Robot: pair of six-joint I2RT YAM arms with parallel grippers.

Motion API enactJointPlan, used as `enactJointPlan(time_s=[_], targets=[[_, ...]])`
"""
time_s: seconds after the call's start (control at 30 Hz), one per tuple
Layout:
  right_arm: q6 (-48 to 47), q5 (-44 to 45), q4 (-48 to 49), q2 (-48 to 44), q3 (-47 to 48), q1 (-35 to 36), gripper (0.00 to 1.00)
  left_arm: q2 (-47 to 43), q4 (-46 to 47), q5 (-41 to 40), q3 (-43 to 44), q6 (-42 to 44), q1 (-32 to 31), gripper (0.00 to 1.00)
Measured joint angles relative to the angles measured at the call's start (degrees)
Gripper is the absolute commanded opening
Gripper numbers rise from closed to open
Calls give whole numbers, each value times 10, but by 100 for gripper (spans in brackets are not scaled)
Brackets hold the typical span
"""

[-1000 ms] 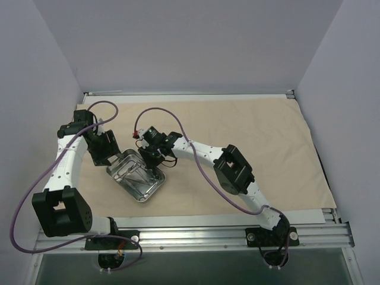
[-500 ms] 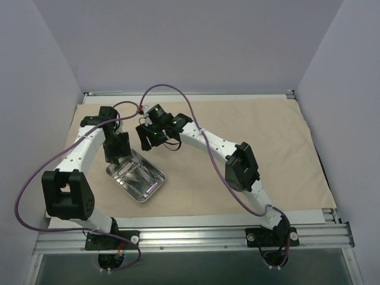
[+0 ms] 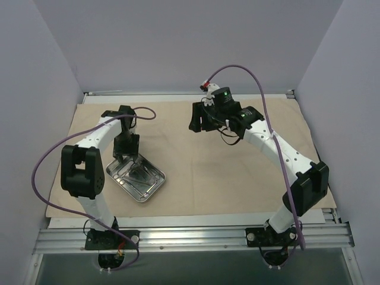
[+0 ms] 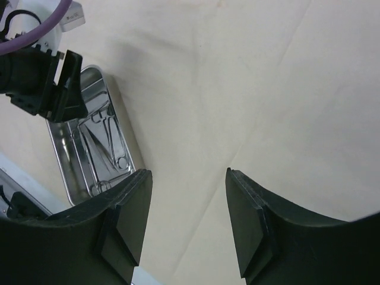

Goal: Open and lay out the surgical kit
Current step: Pick up the medical item from the container.

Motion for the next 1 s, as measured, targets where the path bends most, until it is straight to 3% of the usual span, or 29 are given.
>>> enactJointPlan(time_s=[0.23, 0.4, 0.83, 1.0], targets=[[9, -3, 12, -30, -66, -13, 52, 23, 29, 9, 1, 40, -12, 61], [9, -3, 15, -33, -73, -40, 52, 46, 43, 9, 1, 54, -12, 42], [9, -8, 30, -64, -102, -76, 52, 93, 70, -13, -2, 68, -12, 41], [8, -10, 30, -64, -103, -80, 52, 97, 74, -18, -8, 64, -13, 34]])
